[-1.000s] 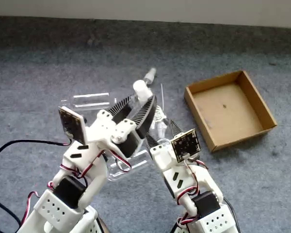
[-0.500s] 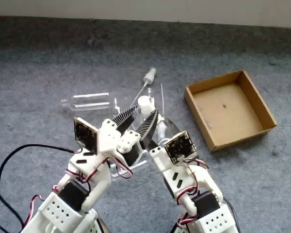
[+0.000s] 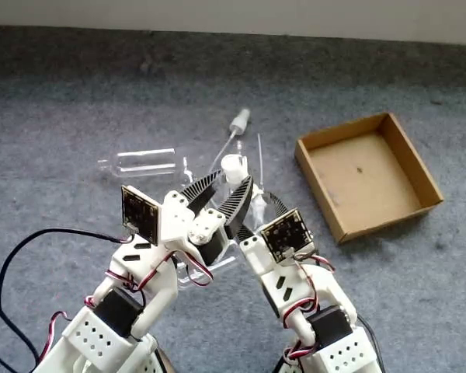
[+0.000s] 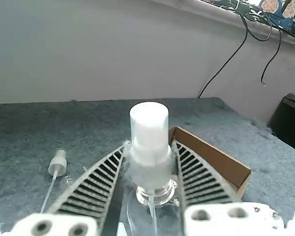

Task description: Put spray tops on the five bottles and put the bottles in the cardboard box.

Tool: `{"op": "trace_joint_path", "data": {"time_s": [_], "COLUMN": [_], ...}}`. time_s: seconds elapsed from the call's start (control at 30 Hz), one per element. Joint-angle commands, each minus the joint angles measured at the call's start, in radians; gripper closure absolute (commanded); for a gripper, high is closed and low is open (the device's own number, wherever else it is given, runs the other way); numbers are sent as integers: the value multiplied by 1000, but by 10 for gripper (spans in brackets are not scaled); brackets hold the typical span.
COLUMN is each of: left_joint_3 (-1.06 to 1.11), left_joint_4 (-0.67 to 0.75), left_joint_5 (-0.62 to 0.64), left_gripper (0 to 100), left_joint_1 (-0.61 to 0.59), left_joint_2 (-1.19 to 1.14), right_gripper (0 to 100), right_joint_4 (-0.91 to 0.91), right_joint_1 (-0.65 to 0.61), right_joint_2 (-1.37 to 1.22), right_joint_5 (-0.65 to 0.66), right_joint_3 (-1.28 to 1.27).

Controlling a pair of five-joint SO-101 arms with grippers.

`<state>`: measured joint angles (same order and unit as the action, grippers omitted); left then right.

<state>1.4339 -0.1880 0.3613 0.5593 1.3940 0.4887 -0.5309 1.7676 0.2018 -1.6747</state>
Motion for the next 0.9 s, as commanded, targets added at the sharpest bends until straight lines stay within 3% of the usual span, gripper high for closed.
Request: {"op": "trace_joint_path", "data": {"time_s": [0.0,0.13,0.27,0.63,0.77,0.87], "left_joint_3": [-10,-10,-8,10,50,67], "left_joint_4": [9,9,9,5,8,9], "left_joint_5": [-12,-12,-12,-11,-9,-9], "left_gripper": [992,992,992,992,992,992], "left_joint_1": [19,21,22,22,22,22], "left_joint_2": [-2,-2,-2,-1,-1,-1], "right_gripper": [918,918,917,917,917,917], "right_joint_4": [-1,-1,1,1,1,1], "right_joint_1": [-1,1,1,2,2,2], "right_joint_2": [25,25,25,27,27,27], "right_joint_5": [12,20,115,98,-12,-15], "right_joint_3": [-162,-162,-162,-162,-160,-160]}}
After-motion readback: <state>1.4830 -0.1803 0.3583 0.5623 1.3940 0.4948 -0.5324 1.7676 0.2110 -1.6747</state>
